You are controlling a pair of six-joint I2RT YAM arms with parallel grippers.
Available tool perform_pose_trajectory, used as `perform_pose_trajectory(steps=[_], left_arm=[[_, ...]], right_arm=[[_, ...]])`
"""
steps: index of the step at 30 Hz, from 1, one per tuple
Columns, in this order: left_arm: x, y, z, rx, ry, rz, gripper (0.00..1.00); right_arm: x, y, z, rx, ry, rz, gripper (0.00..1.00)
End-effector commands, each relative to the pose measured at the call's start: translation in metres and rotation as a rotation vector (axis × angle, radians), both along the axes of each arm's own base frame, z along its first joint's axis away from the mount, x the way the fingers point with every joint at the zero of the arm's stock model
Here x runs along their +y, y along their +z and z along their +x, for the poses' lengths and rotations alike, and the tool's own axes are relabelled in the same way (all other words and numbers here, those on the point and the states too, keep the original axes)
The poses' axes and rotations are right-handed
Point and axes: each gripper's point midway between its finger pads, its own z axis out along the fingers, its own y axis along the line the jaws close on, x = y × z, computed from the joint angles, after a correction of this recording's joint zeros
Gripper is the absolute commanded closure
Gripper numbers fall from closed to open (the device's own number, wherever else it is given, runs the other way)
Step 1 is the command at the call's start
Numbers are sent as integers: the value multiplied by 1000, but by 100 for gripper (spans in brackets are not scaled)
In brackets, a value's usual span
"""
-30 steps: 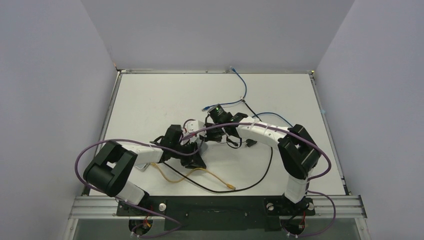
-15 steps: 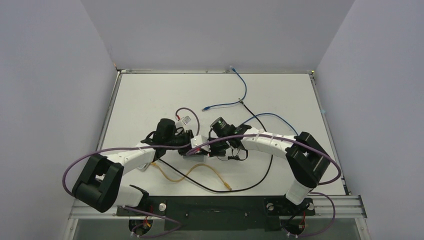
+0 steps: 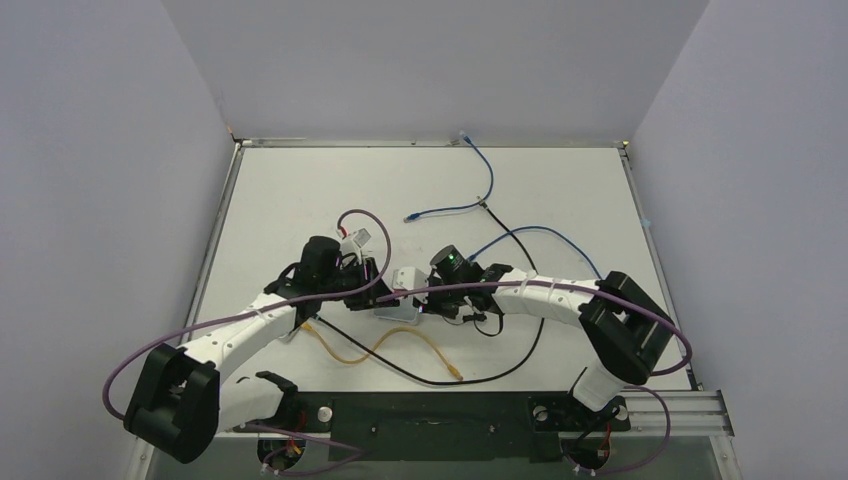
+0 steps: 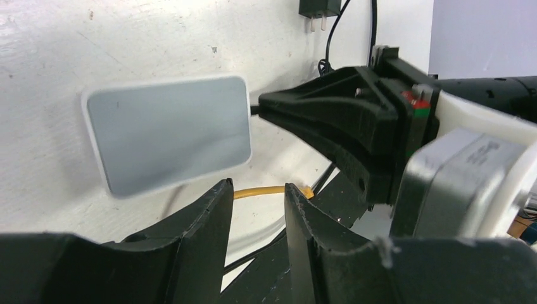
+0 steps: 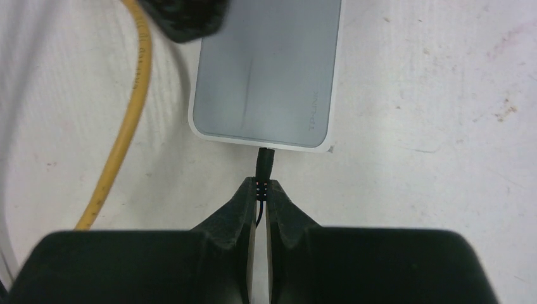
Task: Insert the plug into the switch port
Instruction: Insert the power into the switch port.
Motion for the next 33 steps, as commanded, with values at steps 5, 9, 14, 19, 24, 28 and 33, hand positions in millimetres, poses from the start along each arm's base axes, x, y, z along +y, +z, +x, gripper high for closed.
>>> perform_pose_trajectory(steps=[5,9,14,19,24,28,33], left_arm=[[6,17,10,-69,28,19,66],[8,11,11,-66,38,27,66],[10,8,11,-61,49,24,66],[11,11,13,-68,56,17,66],[11,14,16,-81,67,1,62],[13,17,21,-88,88,-17,52],[14,23,23,-98,93,-41,44]], right_arm=[[-2,32,69,-136,-194,30,99],[-1,38,83,-119,-238,61,85],[-6,51,90,-139,-314,71,69],[-29,70,101,-180,-506,83,65],[-66,102,113,-210,-800,169,27],[-94,115,117,-203,-1044,264,14],[-143,120,124,-202,-1490,285,8]])
